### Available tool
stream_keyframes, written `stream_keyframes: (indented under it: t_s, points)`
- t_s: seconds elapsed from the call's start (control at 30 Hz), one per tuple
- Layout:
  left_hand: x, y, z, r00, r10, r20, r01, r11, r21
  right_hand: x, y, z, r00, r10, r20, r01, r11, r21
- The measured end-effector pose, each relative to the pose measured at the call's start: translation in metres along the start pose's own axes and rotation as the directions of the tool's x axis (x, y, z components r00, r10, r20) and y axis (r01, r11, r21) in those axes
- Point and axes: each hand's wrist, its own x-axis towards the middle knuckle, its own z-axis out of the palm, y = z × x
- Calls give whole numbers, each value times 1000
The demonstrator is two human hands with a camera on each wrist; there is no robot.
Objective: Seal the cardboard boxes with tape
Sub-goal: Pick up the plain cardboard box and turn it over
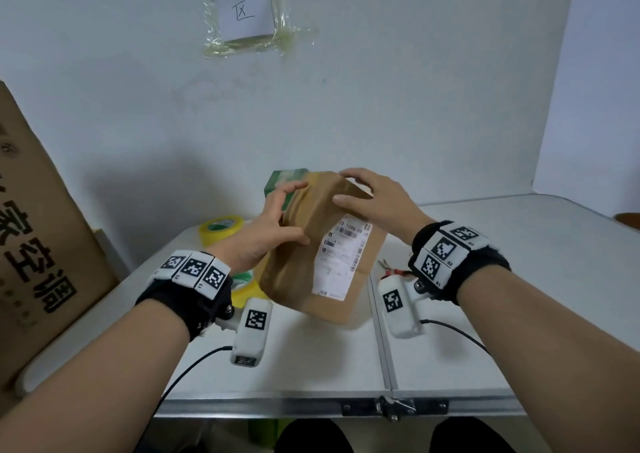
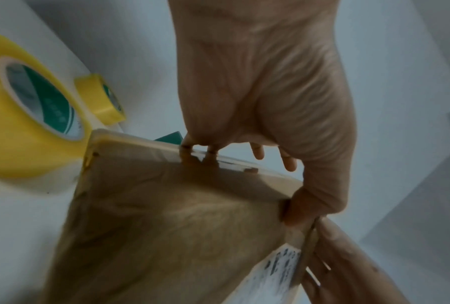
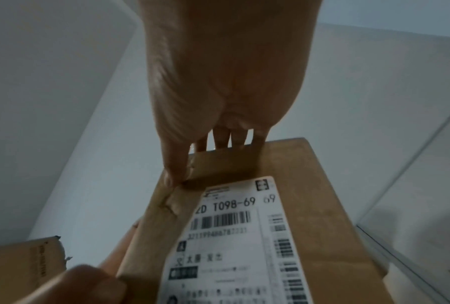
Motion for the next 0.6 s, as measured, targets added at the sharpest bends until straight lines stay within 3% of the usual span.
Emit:
stream_keyframes:
  t_s: [0.6]
  points:
    - [1, 8, 6, 993, -82, 80, 82, 997, 0, -10, 1, 1, 997, 13, -74, -5, 993, 117]
